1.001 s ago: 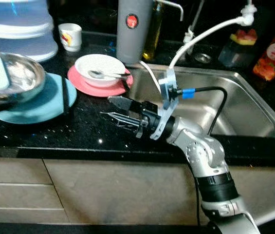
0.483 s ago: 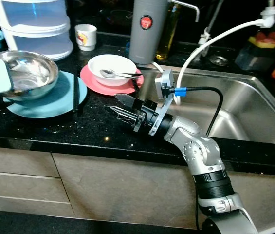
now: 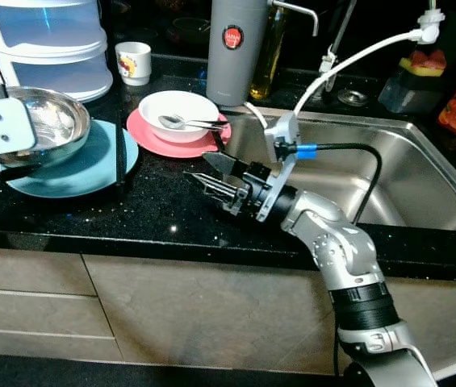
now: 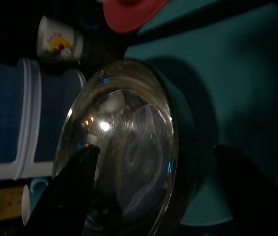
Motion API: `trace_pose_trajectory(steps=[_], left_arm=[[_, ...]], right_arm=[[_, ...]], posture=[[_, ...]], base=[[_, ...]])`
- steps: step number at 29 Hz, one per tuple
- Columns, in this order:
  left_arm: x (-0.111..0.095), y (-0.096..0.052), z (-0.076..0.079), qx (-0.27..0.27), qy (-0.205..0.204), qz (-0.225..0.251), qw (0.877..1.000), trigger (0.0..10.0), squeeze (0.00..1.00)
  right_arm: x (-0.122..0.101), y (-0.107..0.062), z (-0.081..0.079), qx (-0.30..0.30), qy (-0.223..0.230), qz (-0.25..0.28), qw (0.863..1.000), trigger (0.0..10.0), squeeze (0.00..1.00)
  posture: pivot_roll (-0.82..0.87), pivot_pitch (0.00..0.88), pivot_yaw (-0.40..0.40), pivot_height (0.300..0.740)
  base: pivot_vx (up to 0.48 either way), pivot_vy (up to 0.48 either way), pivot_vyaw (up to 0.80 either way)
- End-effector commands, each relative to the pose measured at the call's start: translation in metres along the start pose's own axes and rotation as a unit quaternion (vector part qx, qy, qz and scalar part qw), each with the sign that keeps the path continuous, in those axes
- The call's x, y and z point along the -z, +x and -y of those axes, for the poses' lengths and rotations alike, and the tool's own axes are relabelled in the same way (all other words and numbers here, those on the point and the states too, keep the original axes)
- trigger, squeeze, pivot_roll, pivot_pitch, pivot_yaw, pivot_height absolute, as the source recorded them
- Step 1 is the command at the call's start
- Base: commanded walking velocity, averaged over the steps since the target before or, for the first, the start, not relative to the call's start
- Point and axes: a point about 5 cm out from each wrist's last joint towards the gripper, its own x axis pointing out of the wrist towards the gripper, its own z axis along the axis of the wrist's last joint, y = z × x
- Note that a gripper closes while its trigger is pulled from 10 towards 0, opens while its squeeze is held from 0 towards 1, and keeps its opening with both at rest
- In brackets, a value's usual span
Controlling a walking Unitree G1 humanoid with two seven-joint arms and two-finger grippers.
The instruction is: Kitchen organization
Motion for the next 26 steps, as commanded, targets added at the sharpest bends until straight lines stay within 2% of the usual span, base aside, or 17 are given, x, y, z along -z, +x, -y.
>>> trace_pose_trajectory(steps=[1, 8, 9, 10, 14, 19, 26], left_arm=[[0.002, 0.006, 0.003, 0.008, 0.002, -0.003, 1.000, 10.0, 0.00], [0.012, 0.011, 0.004, 0.017, -0.002, -0.024, 1.000, 10.0, 0.00], [0.012, 0.012, 0.004, 0.022, -0.003, -0.024, 0.999, 3.8, 0.00], [0.013, 0.012, 0.005, 0.028, -0.006, -0.026, 0.999, 0.0, 0.00], [0.022, 0.014, 0.011, 0.069, -0.013, -0.054, 0.996, 0.0, 0.00], [0.027, 0.016, 0.017, 0.097, -0.021, -0.061, 0.993, 0.0, 0.00], [0.030, 0.015, 0.017, 0.099, -0.019, -0.068, 0.993, 0.0, 0.00]], right_arm=[[-0.002, -0.007, 0.003, 0.012, -0.003, -0.007, 1.000, 10.0, 0.00], [-0.004, -0.013, 0.005, 0.020, -0.007, -0.017, 1.000, 10.0, 0.00], [-0.004, -0.013, 0.005, 0.021, -0.008, -0.018, 1.000, 10.0, 0.00], [-0.004, -0.013, 0.006, 0.022, -0.008, -0.019, 1.000, 10.0, 0.00], [-0.005, -0.015, 0.007, 0.027, -0.013, -0.024, 0.999, 10.0, 0.00], [-0.006, -0.015, 0.009, 0.035, -0.020, -0.026, 0.999, 10.0, 0.00], [-0.006, -0.015, 0.011, 0.046, -0.026, -0.027, 0.998, 10.0, 0.00]], posture=[[0.09, 0.073, -0.106, 0.740], [0.07, 0.093, -0.108, 0.740], [0.07, 0.093, -0.108, 0.740], [0.07, 0.093, -0.108, 0.740], [0.06, 0.101, -0.105, 0.740], [0.06, 0.094, -0.098, 0.740], [0.07, 0.089, -0.091, 0.740]], base=[[0.000, 0.000, 0.00], [0.000, 0.000, 0.00], [0.000, 0.000, 0.00], [0.000, 0.000, 0.00], [0.000, 0.000, 0.00], [0.000, 0.000, 0.00], [0.000, 0.000, 0.00]])
